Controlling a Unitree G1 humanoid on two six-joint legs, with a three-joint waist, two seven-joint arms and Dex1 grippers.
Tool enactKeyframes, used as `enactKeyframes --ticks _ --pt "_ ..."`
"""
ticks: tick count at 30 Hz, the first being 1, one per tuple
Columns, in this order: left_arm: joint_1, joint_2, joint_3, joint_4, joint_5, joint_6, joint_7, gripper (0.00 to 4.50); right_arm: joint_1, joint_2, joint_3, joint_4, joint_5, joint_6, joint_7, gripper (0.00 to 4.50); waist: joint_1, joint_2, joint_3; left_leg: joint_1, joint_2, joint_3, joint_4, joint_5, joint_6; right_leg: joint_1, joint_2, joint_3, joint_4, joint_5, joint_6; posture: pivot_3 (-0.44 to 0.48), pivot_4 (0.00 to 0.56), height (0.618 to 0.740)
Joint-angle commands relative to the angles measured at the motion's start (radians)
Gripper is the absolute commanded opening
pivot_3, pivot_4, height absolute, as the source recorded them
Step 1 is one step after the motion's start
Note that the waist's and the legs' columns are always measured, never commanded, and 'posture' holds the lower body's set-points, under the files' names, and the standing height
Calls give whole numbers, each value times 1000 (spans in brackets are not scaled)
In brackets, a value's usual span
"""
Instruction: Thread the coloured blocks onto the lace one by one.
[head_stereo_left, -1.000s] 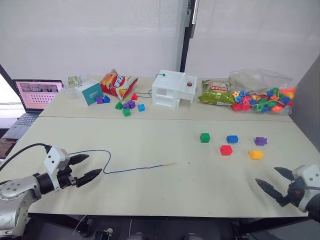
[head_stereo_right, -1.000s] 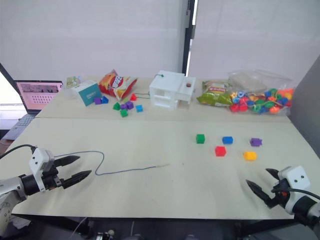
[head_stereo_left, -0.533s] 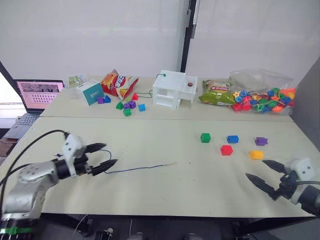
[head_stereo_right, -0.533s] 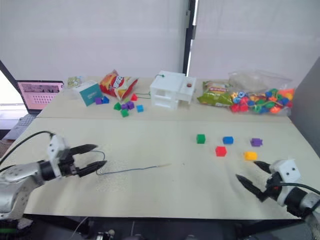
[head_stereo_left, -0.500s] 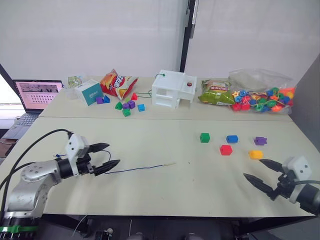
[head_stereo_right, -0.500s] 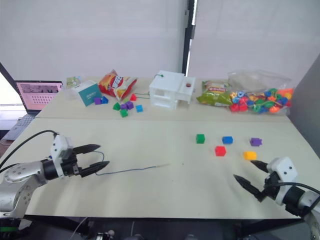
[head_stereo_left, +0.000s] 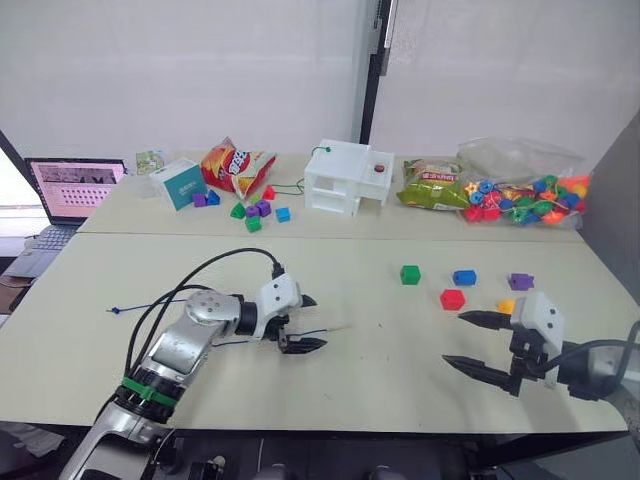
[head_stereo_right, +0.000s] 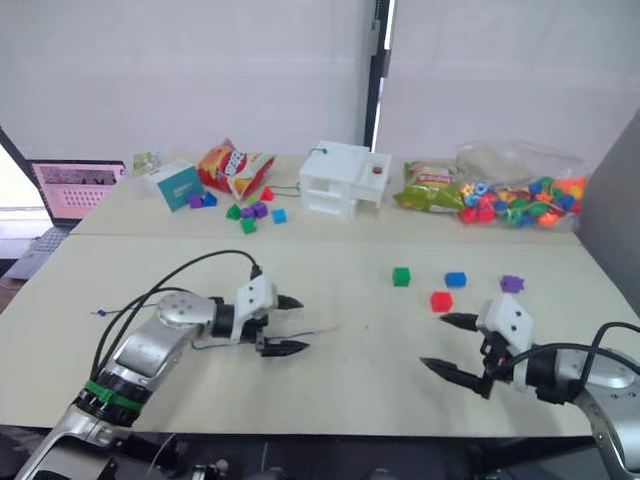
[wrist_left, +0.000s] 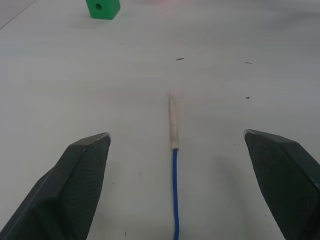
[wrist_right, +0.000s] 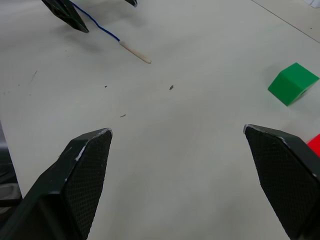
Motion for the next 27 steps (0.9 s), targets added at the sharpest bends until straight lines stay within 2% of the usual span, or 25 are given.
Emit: enactKeyframes --ticks 1,8,12,17,18,19,20,22,27 --pt "39 -5 -18 50 44 -84 14 4500 36 13 -51 -53 21 2 -25 4451 0 0 0 0 0 0 0 0 0 0 0 0 0 0 0 0 150 740" --pt "8 -77 -58 146 79 -114 14 4500 91 30 -95 -65 19 -2 -52 4451 13 0 0 2 -1 0 2 0 0 4 -2 0 -1 1 1 0 150 740" --pt "-23 -101 -77 182 85 -85 -15 3368 106 41 -102 -69 15 -8 -62 4500 25 0 0 5 -1 -1 3 0 1 9 -2 0 -3 1 2 0 150 740" --pt "-37 -106 -90 230 101 -70 -37 1640 107 52 -104 -68 6 -18 -74 4500 24 0 0 6 -1 -1 2 0 2 9 -2 0 -2 1 2 0 150 740" --pt "-41 -107 -91 238 103 -70 -40 1354 106 52 -103 -68 6 -19 -76 4500 24 0 0 6 -1 -1 2 -1 2 9 -2 0 -2 1 2 0 150 740" --pt "-45 -108 -91 244 106 -75 -40 1264 106 53 -103 -68 5 -20 -78 4500 24 0 0 6 -1 -1 2 -1 2 9 -2 0 -2 1 2 0 150 740" --pt "-48 -110 -92 248 107 -77 -41 643 105 53 -103 -67 5 -21 -81 4500 24 0 0 7 -1 -1 2 -1 2 10 -2 0 -2 1 2 0 150 740" --pt "-55 -125 -93 246 104 -80 -37 40 107 56 -107 -64 6 -23 -86 4500 25 0 0 8 -1 -1 2 -1 3 11 -2 0 -2 1 2 0 150 740" --pt "-78 -154 -92 265 108 -88 -35 13 119 63 -107 -59 -1 -34 -93 4500 31 0 0 10 -2 -1 2 -1 3 14 -3 0 -3 1 3 0 150 740"
